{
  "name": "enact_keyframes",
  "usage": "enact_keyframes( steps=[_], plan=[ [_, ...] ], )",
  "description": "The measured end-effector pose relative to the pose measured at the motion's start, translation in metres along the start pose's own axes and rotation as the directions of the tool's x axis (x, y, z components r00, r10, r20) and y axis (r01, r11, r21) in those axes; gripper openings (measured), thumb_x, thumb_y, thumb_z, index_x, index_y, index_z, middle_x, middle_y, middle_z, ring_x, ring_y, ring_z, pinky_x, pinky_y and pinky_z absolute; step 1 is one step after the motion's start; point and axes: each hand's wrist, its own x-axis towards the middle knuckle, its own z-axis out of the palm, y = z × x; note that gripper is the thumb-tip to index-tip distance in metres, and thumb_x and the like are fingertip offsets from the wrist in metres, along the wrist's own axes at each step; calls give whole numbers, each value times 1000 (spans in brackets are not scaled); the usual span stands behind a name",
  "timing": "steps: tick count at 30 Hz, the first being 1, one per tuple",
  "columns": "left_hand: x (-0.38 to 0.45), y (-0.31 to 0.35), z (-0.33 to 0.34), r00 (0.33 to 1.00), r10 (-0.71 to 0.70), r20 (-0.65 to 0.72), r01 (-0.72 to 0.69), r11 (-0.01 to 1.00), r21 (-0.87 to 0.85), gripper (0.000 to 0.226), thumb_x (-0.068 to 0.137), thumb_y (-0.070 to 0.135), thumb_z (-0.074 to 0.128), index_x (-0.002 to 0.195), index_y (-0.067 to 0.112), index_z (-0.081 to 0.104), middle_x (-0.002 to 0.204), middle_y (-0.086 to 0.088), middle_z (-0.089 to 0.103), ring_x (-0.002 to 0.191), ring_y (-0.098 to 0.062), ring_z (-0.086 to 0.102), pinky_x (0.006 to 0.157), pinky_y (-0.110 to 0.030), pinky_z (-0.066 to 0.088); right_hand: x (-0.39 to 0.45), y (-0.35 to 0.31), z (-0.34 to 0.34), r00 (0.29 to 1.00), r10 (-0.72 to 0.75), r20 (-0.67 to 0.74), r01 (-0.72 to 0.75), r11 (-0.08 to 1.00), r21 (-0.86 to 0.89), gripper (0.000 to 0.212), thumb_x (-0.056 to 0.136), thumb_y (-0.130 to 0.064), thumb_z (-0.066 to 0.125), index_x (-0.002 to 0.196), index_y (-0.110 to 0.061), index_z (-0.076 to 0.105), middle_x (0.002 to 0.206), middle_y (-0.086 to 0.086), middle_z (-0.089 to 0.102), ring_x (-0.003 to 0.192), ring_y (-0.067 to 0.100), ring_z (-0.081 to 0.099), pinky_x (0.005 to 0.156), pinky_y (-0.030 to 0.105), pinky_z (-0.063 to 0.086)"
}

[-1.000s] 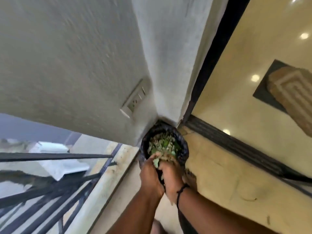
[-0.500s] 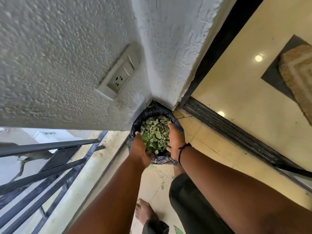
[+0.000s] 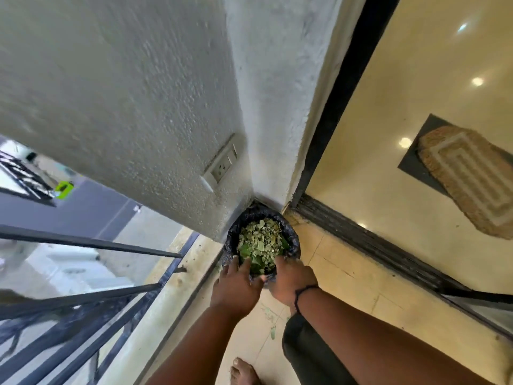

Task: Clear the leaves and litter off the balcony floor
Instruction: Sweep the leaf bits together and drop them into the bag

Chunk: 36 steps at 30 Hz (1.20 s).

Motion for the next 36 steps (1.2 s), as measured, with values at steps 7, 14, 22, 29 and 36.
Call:
enact_keyframes(
  steps=[7,14,22,29,36],
  plan=[
    [-92,31,-86,956,236,-172,-159,915,370,71,100,53,34,158,25,5,166,-6,-2,152,-31,-1,122,-48,8,-105,-37,-83,965,-152,-212,95,962,-256,63,91,-46,51,144,-16,32,146,13,40,141,36,24,111,48,28],
    [-186,66,-125,876,418,-241,-258,828,498,69,101,56,30,159,25,7,166,-7,-2,152,-32,1,122,-49,6,-223,-40,-130,878,-194,-438,115,973,-200,58,91,-47,50,139,-17,36,140,12,46,138,33,30,107,45,31],
    [-255,108,-87,832,552,-43,-393,644,656,75,98,64,27,159,27,2,166,-5,-8,152,-29,-4,122,-47,2,-323,34,-93,889,3,-459,-48,995,-88,63,91,-47,50,142,-16,33,143,14,42,138,35,26,110,48,28],
    [-310,189,0,751,649,125,-487,417,767,77,99,64,26,159,23,-1,166,-6,-8,153,-27,-4,122,-45,2,-419,141,-20,876,223,-427,-181,974,137,73,96,-47,48,153,-17,16,160,12,18,149,34,5,119,49,14],
    [-396,266,160,629,658,414,-627,115,771,77,98,66,24,159,24,1,166,-7,-8,153,-30,-2,123,-47,3,-561,253,108,800,460,-384,-342,877,339,75,96,-47,50,154,-14,16,158,16,20,149,37,7,117,48,15]
  ],
)
